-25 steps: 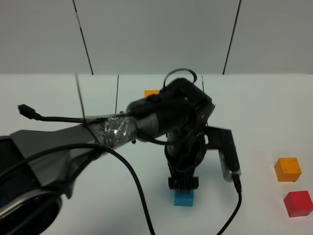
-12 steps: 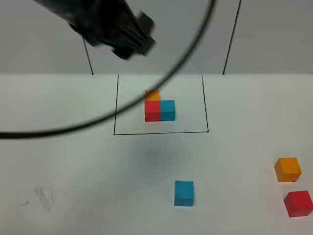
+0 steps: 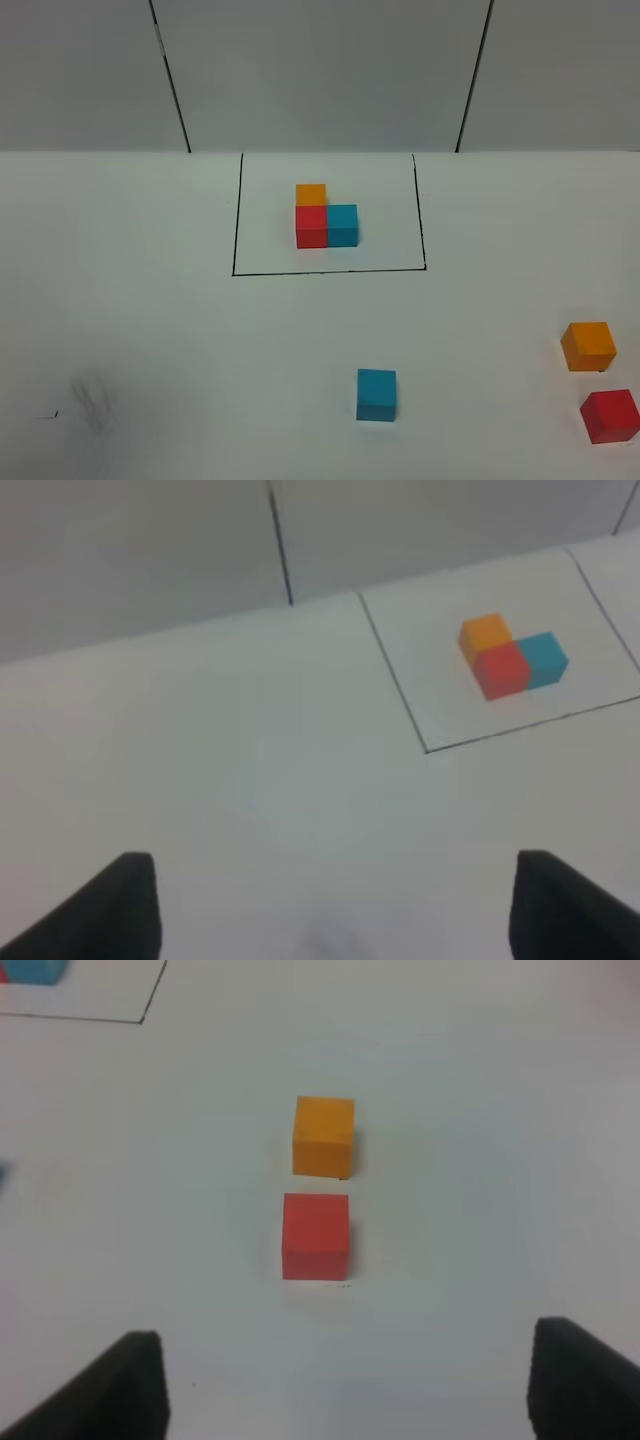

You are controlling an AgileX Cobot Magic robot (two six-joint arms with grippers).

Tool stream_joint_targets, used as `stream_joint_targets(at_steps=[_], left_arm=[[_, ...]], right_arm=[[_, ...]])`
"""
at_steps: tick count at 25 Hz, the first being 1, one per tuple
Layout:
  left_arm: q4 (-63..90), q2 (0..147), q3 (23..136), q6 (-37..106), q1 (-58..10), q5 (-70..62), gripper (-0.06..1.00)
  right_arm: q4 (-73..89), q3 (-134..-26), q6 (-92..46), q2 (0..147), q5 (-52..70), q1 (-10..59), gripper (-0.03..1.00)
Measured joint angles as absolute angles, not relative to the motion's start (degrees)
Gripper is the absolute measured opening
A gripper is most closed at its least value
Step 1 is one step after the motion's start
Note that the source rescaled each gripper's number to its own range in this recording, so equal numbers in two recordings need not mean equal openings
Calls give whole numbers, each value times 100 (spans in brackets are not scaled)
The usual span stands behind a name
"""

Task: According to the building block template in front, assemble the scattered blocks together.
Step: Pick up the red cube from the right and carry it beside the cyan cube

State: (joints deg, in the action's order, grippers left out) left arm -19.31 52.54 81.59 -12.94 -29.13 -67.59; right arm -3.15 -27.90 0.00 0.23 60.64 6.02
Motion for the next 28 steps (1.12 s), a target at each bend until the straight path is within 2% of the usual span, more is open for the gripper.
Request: stream_joint_targets(at_steps=[7, 13, 19, 24, 28], left_arm=[[-2062, 2363, 6224, -1586, -2907, -6759, 63], [-300, 759, 5205, -744, -2907, -6452, 63], [377, 385, 4368, -390, -2907, -6095, 63], [242, 385, 3716, -548, -2907, -6064, 63], [-299, 385, 3272, -912, -2907, -6072, 58]], right_arm=[[-315, -2790, 0, 23, 6064, 602, 54], [-315, -2790, 0, 23, 6064, 602, 54], [-315, -2790, 0, 23, 6064, 602, 54], [-315, -2790, 0, 23, 6064, 602, 54], [-315, -2790, 0, 23, 6064, 602, 54]])
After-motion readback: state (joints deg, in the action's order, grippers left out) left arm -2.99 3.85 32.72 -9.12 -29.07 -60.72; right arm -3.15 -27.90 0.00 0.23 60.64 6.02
